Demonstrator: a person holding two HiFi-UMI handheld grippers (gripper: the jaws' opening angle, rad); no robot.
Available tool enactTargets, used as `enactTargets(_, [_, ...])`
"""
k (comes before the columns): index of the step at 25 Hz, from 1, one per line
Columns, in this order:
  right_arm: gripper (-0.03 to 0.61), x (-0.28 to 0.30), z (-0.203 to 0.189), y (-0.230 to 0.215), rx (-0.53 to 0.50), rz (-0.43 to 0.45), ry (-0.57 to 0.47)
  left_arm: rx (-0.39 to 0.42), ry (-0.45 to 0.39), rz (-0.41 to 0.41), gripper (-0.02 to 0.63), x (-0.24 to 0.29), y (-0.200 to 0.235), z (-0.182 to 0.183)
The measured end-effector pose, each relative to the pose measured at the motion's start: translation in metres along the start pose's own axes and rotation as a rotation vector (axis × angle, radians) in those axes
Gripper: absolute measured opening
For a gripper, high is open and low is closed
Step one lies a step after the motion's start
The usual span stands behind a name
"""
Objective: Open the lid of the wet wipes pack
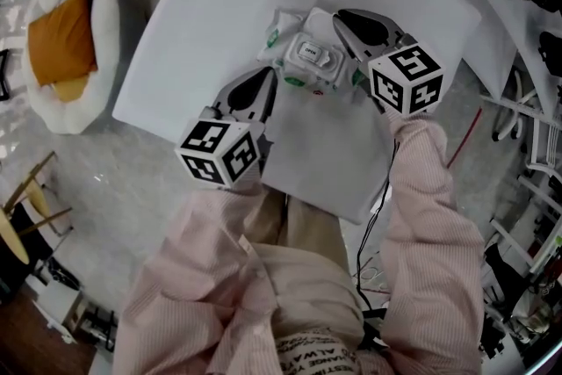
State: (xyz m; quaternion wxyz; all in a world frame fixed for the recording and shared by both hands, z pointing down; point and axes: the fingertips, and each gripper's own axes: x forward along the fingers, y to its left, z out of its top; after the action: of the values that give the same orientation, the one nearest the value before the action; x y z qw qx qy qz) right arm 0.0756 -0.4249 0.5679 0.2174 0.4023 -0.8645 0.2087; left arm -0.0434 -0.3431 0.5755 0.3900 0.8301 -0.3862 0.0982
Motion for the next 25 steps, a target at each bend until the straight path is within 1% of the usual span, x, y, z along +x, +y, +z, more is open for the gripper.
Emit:
enactTargets(2, [0.020,0.003,-0.002,-0.005,0.012,-0.010,-0.004,-0.004,0.004,0.000,-0.003,0.001,0.001,-0.003])
enactTargets(6, [0.020,0.008,-0.006,-0.010,-0.002,-0.036,-0.008,-0.007,0.010,0.000,-0.003,0.002,0.002,-0.007])
enactTargets(13, [0.023,0.012,-0.011,-0.014,0.021,-0.039,-0.013,-0.008,0.016,0.012,-0.003,0.002,0.007,-0.009])
enactTargets(17, [0.026,0.012,-0.011,-0.015,0.017,-0.061,-0.023,-0.007,0.018,0.009,-0.003,0.002,0.006,-0.011])
enactTargets(21, [0.037,0.007,-0.004,-0.013,0.024,-0.082,-0.082,-0.004,0.018,0.004,-0.003,0.000,0.004,-0.011])
enactTargets(24, [0.077,-0.001,0.006,-0.011,0.050,-0.088,-0.137,-0.002,0.014,-0.004,-0.003,-0.005,0.002,-0.009])
enactTargets(25, [0.077,-0.004,0.010,-0.011,0.053,-0.096,-0.151,0.000,0.011,-0.005,-0.003,-0.007,0.002,-0.008])
